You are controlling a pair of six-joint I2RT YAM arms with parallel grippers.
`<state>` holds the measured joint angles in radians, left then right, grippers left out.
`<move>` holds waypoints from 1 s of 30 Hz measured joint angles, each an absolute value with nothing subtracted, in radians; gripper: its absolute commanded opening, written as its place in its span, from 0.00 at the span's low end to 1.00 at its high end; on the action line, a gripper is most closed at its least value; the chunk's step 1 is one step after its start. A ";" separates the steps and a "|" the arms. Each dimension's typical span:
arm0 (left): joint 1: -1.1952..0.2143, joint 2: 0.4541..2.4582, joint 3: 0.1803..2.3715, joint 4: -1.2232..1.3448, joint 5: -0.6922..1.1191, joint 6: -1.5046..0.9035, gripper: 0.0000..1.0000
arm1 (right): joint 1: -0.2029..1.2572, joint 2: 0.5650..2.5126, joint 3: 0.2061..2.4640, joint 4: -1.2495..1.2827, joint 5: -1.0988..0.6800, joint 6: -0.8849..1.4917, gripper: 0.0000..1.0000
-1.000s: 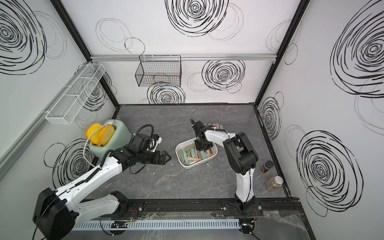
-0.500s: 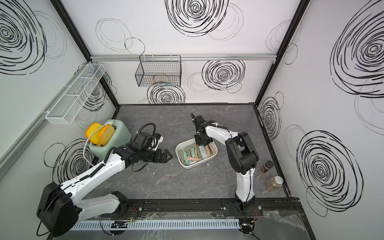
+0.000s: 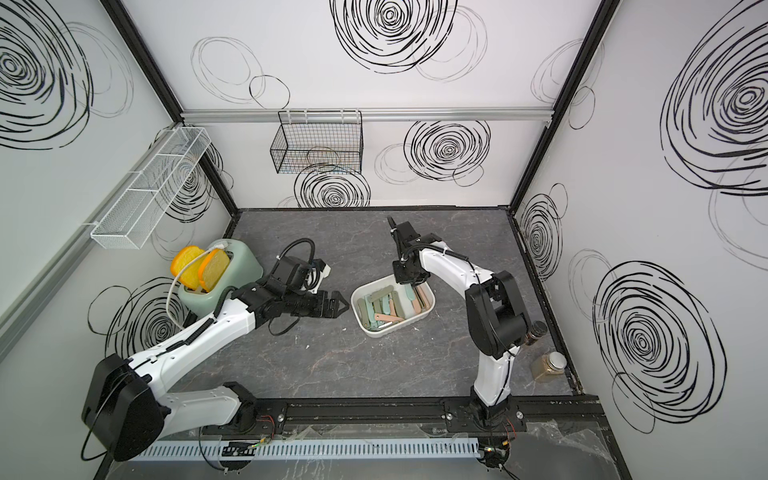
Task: Take the fruit knife out of the storage box
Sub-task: Pick up the fruit knife from the storage box, then place the fruit knife at the center of the board.
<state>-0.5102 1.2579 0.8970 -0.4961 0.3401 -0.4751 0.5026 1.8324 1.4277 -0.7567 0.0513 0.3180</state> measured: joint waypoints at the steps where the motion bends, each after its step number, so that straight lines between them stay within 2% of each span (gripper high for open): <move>1: -0.511 1.263 0.902 -0.495 0.340 -0.476 0.98 | 0.493 1.827 1.428 -0.757 0.051 0.318 0.20; 14: -0.583 1.380 1.018 -0.464 0.340 -0.494 0.98 | 0.311 1.707 1.335 -0.747 0.044 0.299 0.21; 23: -0.633 1.476 1.108 -0.450 0.340 -0.499 0.98 | 0.231 1.724 1.253 -0.716 0.045 0.276 0.21; 30: -0.641 1.505 1.128 -0.446 0.340 -0.498 0.98 | 0.207 1.814 1.253 -0.686 0.061 0.251 0.20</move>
<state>-0.6407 1.5047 1.1282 -0.4461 0.3397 -0.4984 0.2066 1.8137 1.2530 -0.6857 0.0608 0.2508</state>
